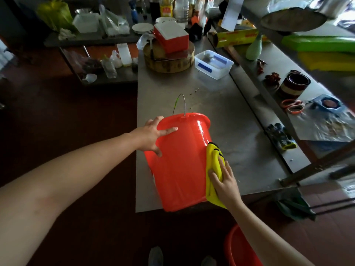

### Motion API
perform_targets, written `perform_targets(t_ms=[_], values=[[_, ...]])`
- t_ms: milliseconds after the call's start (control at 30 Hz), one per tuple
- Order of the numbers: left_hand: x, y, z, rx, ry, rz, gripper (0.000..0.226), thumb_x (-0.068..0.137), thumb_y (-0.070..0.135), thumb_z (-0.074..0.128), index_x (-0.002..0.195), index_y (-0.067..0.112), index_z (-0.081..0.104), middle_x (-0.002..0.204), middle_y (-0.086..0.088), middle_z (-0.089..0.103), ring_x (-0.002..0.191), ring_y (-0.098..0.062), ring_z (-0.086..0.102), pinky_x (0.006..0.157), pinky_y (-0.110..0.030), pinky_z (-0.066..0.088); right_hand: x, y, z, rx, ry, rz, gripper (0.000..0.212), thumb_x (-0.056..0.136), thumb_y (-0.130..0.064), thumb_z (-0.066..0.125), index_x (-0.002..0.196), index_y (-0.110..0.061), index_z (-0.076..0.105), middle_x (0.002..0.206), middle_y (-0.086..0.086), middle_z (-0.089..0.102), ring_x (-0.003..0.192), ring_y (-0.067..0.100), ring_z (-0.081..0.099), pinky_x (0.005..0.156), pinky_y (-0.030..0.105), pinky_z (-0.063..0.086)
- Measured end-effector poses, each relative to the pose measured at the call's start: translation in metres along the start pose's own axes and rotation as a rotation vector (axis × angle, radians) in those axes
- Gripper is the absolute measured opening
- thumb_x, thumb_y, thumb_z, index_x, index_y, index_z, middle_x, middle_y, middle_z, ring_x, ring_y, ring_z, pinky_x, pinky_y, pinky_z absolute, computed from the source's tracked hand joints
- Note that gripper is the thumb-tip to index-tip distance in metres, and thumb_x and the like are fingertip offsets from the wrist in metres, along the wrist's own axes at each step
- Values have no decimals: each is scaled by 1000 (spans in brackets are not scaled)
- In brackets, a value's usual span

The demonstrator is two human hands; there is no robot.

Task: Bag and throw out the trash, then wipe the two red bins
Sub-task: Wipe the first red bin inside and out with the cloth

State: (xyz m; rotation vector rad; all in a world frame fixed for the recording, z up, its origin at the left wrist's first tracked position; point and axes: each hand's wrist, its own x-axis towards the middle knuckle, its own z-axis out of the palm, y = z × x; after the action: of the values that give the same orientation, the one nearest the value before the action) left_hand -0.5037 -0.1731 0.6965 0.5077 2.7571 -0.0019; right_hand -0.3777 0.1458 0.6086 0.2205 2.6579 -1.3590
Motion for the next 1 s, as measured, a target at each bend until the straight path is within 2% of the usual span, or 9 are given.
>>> perform_targets(t_ms=[167, 233, 467, 567, 733, 833, 900, 933, 1000], values=[[-7, -7, 5, -7, 10, 2, 117, 63, 66, 83, 139, 76, -5, 160, 4, -18, 149, -37, 5, 111, -56, 40, -26, -15, 27, -460, 79, -250, 84, 81, -80, 41, 156, -54, 12, 171, -2, 6, 154, 36, 14, 112, 59, 32], [-8, -9, 7, 3, 20, 10, 117, 63, 66, 83, 141, 74, -4, 161, 2, -17, 149, -38, 7, 113, -55, 38, -39, -17, 38, -584, 93, -371, 82, 84, -78, 44, 156, -53, 15, 171, 1, 5, 154, 42, 10, 110, 63, 31], [-13, -15, 11, -18, 41, 16, 119, 62, 65, 83, 141, 74, -6, 159, 6, -17, 147, -35, 8, 110, -56, 39, -63, -20, 65, -809, 45, -688, 83, 82, -69, 55, 156, -50, 25, 170, 3, 9, 152, 50, 3, 112, 74, 17], [-16, -19, 13, -9, 42, 21, 120, 62, 66, 83, 140, 75, -7, 159, 5, -16, 147, -37, 10, 110, -55, 40, -71, -23, 71, -894, -1, -795, 84, 79, -62, 55, 156, -46, 26, 170, 3, 11, 152, 50, 4, 112, 74, 18], [-19, -21, 13, -36, 29, 40, 113, 67, 64, 81, 144, 72, -2, 161, 8, -18, 147, -38, 11, 111, -56, 38, -75, -31, 67, -904, -63, -766, 81, 79, -62, 55, 154, -47, 30, 170, -1, 14, 154, 46, 4, 113, 72, 20], [-22, -24, 6, -187, 71, 76, 83, 90, 60, 62, 146, 70, 1, 167, 7, -12, 152, -38, 11, 116, -56, 32, -73, -33, 60, -889, -80, -719, 80, 79, -66, 54, 154, -49, 30, 170, -2, 13, 154, 44, 3, 113, 72, 21], [-21, -24, 3, -392, 157, 68, 67, 104, 47, 45, 150, 63, -2, 169, 3, 5, 153, -28, 17, 119, -43, 24, -72, -34, 59, -896, -89, -700, 83, 78, -67, 55, 154, -49, 28, 170, -2, 11, 154, 44, 3, 112, 73, 22], [-20, -24, 1, -463, 199, 42, 62, 107, 42, 40, 155, 54, 2, 168, 2, 15, 152, -22, 21, 118, -34, 21, -71, -35, 60, -903, -91, -693, 84, 78, -67, 56, 155, -49, 28, 170, -2, 10, 154, 44, 3, 112, 73, 22], [-17, -25, -2, -491, 258, -11, 53, 109, 30, 39, 160, 32, 21, 162, -1, 32, 148, -19, 32, 114, -24, 23, -69, -38, 62, -922, -94, -678, 84, 78, -69, 56, 155, -49, 27, 171, -1, 8, 154, 45, 3, 112, 73, 21]])
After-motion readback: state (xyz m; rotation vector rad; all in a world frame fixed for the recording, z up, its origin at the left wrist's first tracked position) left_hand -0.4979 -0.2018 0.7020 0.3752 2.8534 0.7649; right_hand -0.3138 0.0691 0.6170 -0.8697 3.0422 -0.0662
